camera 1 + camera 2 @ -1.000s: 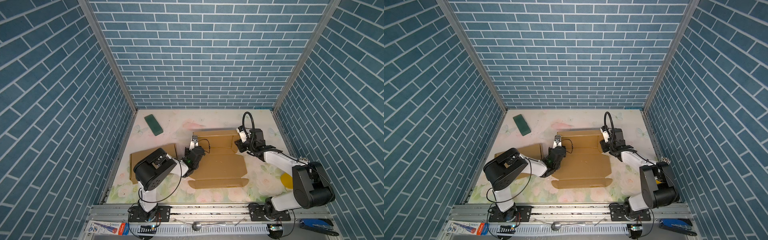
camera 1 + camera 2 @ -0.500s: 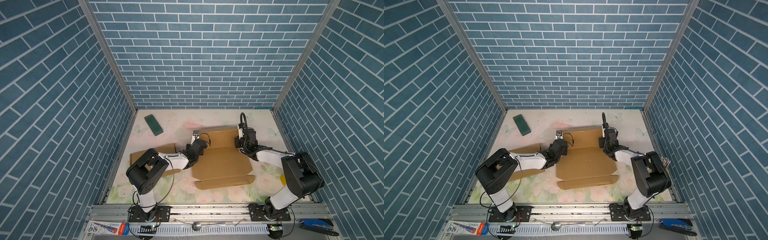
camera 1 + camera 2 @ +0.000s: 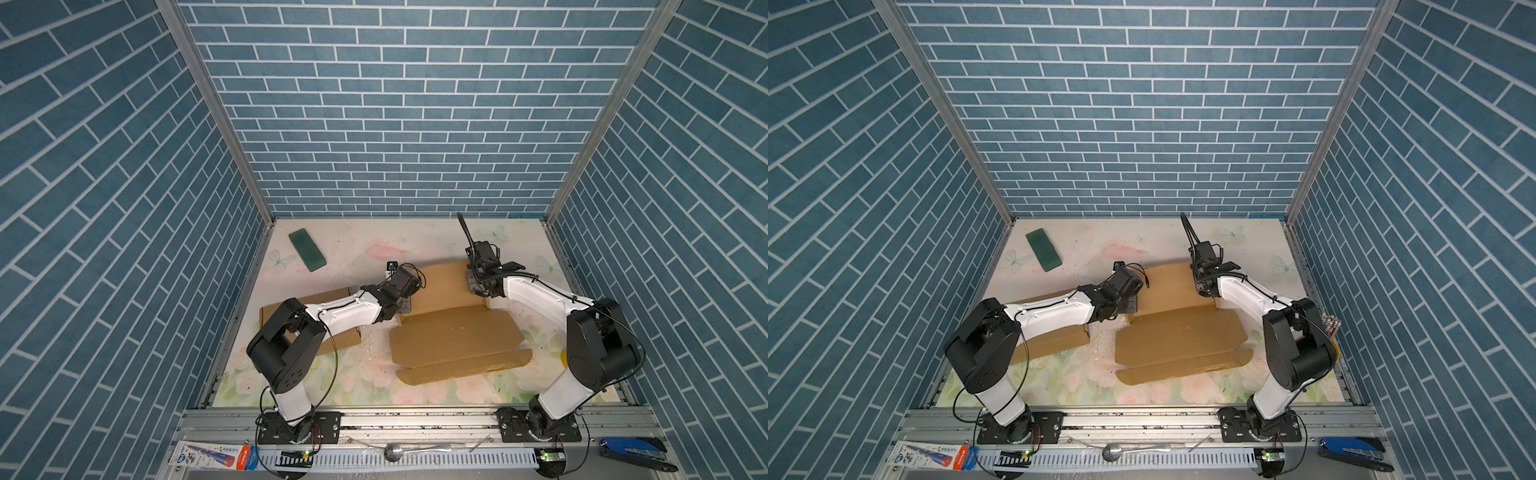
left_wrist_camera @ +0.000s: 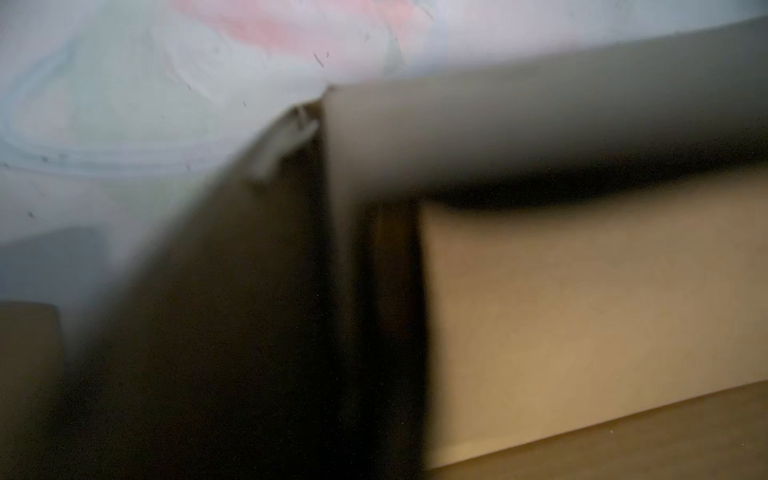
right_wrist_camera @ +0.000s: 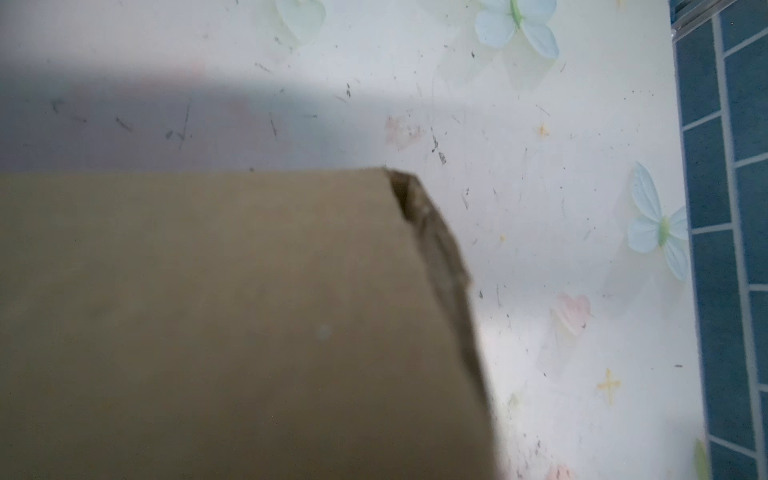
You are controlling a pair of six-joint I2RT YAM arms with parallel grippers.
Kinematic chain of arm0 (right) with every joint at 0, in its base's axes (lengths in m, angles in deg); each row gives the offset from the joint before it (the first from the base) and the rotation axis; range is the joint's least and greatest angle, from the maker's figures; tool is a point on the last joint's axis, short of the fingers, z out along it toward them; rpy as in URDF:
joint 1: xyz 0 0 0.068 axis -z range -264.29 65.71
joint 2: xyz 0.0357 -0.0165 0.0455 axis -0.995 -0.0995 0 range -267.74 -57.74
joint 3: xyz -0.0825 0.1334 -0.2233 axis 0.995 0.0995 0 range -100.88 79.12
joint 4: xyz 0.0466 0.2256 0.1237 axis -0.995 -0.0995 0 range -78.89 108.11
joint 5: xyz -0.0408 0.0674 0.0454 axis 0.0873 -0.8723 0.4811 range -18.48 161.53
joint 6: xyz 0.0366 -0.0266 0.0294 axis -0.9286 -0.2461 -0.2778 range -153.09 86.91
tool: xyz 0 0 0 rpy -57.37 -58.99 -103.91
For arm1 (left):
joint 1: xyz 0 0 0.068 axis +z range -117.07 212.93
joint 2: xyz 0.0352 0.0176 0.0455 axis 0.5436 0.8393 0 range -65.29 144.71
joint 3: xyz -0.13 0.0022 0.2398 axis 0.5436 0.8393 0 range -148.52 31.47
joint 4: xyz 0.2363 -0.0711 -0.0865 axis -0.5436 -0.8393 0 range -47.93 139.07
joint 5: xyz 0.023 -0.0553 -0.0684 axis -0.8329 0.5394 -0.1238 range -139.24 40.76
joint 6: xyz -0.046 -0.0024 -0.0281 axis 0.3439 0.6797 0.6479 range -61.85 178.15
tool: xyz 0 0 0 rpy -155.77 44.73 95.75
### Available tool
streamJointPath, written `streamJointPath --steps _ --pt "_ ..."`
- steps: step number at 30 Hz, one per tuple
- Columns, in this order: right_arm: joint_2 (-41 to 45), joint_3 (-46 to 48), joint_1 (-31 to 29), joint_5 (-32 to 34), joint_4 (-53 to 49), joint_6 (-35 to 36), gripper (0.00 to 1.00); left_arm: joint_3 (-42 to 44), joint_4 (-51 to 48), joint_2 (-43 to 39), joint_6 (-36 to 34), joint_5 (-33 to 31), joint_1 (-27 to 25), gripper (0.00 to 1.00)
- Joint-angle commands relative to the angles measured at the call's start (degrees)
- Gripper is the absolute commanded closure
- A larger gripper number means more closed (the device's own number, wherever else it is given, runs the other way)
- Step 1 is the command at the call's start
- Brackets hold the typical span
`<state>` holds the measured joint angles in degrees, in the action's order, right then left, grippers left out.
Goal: Fold the paper box
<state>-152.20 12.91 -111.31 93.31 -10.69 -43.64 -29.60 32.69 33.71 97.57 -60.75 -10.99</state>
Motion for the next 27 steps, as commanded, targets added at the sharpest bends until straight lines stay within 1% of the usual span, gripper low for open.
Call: streamJointPath --steps 1,5,7,9,11,12,15,18,20,22,27 --pt "-2.21 -7.95 0.35 2.46 -17.90 3.08 1.00 0.61 -12.00 -0.62 2.05 8.85 -0.29 0.95" --pt "-7.30 -14.47 -0.22 0.82 -27.76 10.09 1.00 2.87 -11.02 -2.03 5.10 14.75 -0.64 0.81" --pt "-9.83 -16.22 -0.31 0.70 -29.62 12.82 1.00 4.20 -9.91 -2.97 5.98 16.22 -0.64 0.76" --pt "-12.12 -17.65 -0.35 -1.33 -30.25 15.65 1.00 3.98 -10.15 -3.11 5.71 16.95 -0.62 0.71" --pt "-14.57 -19.87 -0.44 -3.97 -31.36 18.12 1.00 3.07 -11.01 -2.99 4.82 17.95 -0.47 0.65" --pt "-15.83 -21.02 -0.56 -4.26 -31.72 19.42 1.00 2.61 -11.73 -3.01 4.22 18.49 -0.38 0.62" --pt "-19.20 -23.95 -0.71 -4.55 -33.43 23.39 1.00 1.14 -15.13 -4.33 1.19 19.53 0.51 0.52" --pt "-22.50 -26.97 -0.75 -3.75 -34.76 26.87 0.99 -0.86 -18.97 -7.02 -3.74 19.27 2.31 0.39" --pt "-24.84 -29.21 -0.71 -3.76 -35.66 28.45 0.94 -3.25 -20.99 -8.35 -7.24 19.48 3.31 0.32" --pt "-27.44 -31.81 -0.75 -3.77 -36.29 29.72 0.86 -5.42 -21.11 -9.23 -11.50 21.25 4.04 0.28" --pt "-33.23 -37.76 -1.51 -2.94 -36.86 29.60 0.67 -6.97 -16.03 -6.99 -18.43 27.05 7.12 0.27"
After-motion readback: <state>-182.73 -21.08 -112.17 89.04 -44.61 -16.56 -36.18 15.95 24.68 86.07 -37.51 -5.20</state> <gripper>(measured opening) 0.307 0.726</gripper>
